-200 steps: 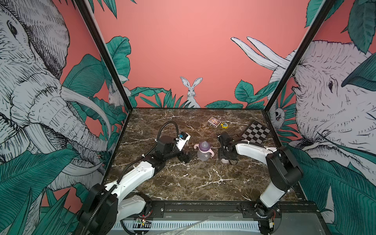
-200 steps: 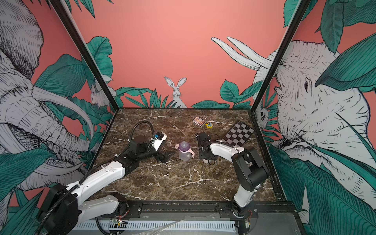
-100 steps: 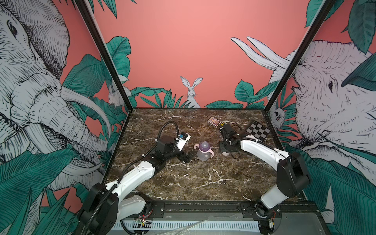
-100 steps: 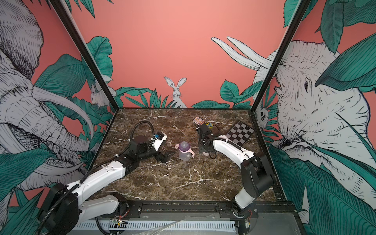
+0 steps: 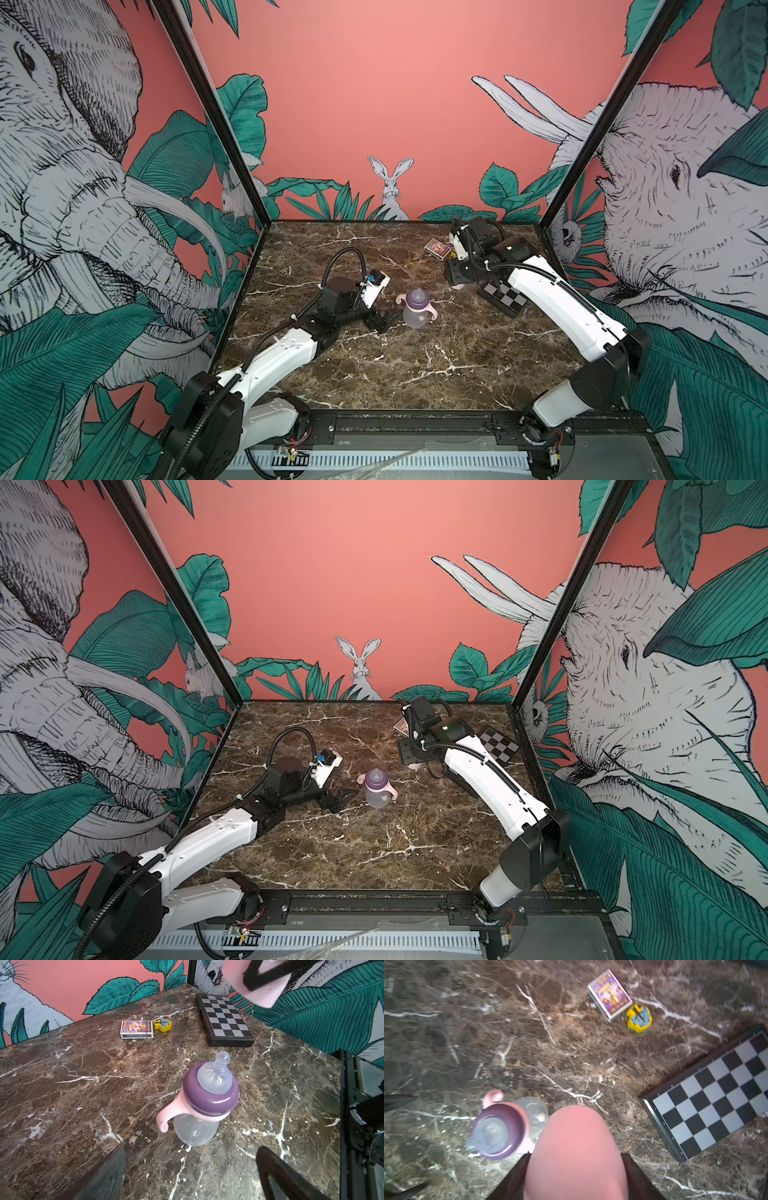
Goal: Assemble the baby bottles
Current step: Pick up the lid from the center of the board, then close the lid on the baby bottle.
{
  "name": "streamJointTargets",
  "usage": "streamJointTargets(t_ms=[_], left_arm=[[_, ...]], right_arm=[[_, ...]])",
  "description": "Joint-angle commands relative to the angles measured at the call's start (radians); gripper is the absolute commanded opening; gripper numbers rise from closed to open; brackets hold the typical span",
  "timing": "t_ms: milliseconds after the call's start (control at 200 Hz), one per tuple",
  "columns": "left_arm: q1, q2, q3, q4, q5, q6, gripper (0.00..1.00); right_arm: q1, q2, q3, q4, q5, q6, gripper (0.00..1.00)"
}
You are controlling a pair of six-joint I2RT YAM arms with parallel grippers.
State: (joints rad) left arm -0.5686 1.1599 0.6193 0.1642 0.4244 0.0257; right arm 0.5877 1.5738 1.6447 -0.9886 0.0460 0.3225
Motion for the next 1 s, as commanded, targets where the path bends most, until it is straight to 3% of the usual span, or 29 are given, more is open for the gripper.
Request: streamJointTargets(t_ms=[0,265,995], left_arm=[[0.007,-0.004,-0.011,0.025,0.040,0.019,1.00],[0.007,-0.071,-0.063,0.017,0.009,-0.003,0.99],[0.007,-0.092,-0.063,-0.020,-0.018,0.005,0.99]], right_arm=[[0.031,0.054,0.076,-0.104,-0.048,-0.044,0.61],[0.105,0.148,0.231,-0.192,-0.115,-0.075,0.61],[0.170,0.344,0.346,-0.230,-0.105,-0.121,0.60]])
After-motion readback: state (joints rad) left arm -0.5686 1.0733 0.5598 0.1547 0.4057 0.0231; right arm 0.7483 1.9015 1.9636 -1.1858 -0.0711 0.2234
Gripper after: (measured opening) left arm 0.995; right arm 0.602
